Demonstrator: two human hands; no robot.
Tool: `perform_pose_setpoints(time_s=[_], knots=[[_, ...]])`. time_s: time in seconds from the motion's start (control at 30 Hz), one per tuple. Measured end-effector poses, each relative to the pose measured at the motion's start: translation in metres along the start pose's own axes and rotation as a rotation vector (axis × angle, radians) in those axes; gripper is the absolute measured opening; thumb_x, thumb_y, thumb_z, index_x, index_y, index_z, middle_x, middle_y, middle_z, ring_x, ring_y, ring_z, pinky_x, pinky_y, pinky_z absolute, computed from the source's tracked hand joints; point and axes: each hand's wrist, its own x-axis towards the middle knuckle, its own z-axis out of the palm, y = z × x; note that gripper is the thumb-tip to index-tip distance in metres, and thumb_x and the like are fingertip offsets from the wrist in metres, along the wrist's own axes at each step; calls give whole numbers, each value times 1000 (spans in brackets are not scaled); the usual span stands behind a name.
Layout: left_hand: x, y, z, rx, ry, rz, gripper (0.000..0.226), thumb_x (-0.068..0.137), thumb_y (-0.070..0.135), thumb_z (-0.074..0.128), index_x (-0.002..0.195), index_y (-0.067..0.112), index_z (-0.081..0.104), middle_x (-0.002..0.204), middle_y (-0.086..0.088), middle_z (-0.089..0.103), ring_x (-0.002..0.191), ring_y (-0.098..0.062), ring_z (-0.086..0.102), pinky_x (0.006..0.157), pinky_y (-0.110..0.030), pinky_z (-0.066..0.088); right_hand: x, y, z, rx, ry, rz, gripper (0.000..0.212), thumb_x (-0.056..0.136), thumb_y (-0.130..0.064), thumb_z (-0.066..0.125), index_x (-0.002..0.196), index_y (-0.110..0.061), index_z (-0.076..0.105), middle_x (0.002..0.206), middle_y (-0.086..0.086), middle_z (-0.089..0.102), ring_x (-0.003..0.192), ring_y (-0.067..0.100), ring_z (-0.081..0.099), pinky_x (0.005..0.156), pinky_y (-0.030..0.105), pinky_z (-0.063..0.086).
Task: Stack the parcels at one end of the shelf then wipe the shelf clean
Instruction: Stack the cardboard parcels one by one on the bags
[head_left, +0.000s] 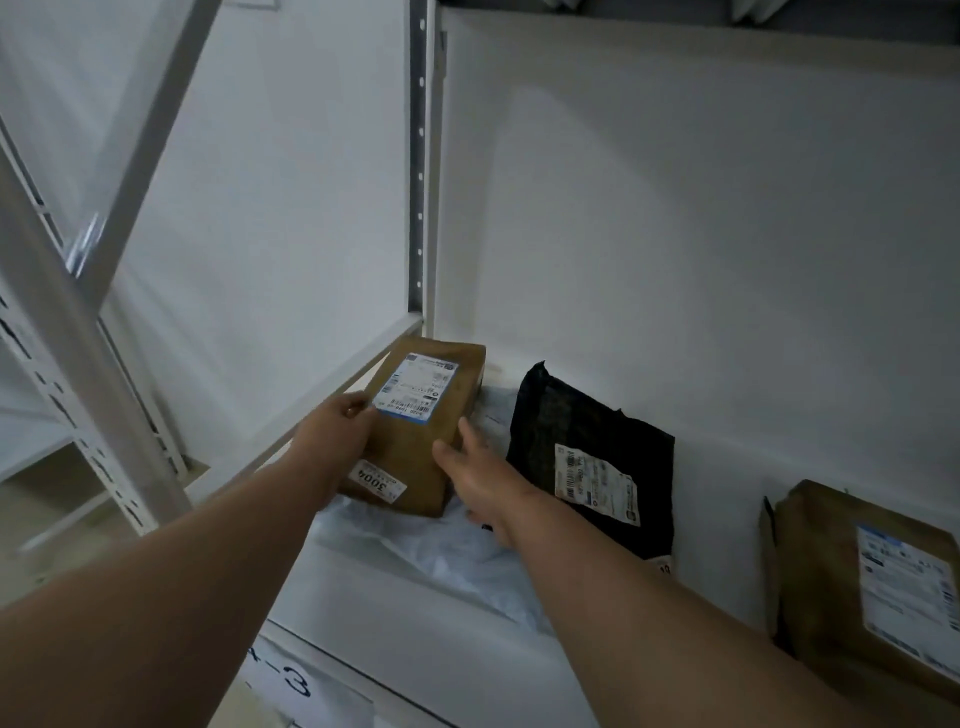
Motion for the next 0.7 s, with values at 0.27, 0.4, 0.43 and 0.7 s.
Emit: perform_pose_setpoints(time_s=[0.27, 0.4, 0.43, 0.7], knots=[[8, 4, 5, 36, 46, 132, 29, 93, 19, 54, 119, 24, 64, 99, -1, 66, 85, -22, 65, 82, -40, 56, 9, -9, -1, -60, 112, -139, 57, 101, -34, 45, 152, -39, 20, 153, 7, 37, 131, 24, 47, 109, 40, 42], [14, -2, 8, 69, -3, 104, 32, 93, 16, 51, 122, 25, 62, 101, -2, 65, 83, -22, 65, 79, -39, 57, 12, -3, 1, -113, 72, -110, 58, 100, -33, 46, 153, -36, 21, 154, 7, 35, 134, 24, 43, 112, 39, 38], [15, -7, 10, 83, -31, 77, 35, 94, 15, 50, 125, 25, 60, 103, -3, 64, 86, -23, 65, 81, -40, 57, 13, 0, 1, -143, 43, -92, 60, 100, -34, 46, 153, -36, 18, 156, 7, 32, 136, 25, 41, 113, 38, 37], [14, -13, 11, 314, -56, 119, 49, 86, 39, 50, 134, 27, 52, 128, -3, 55, 111, -28, 56, 94, -47, 50, 15, -2, 1, -201, 7, -85, 67, 97, -36, 51, 154, -38, 14, 155, 4, 34, 134, 25, 43, 111, 39, 39]])
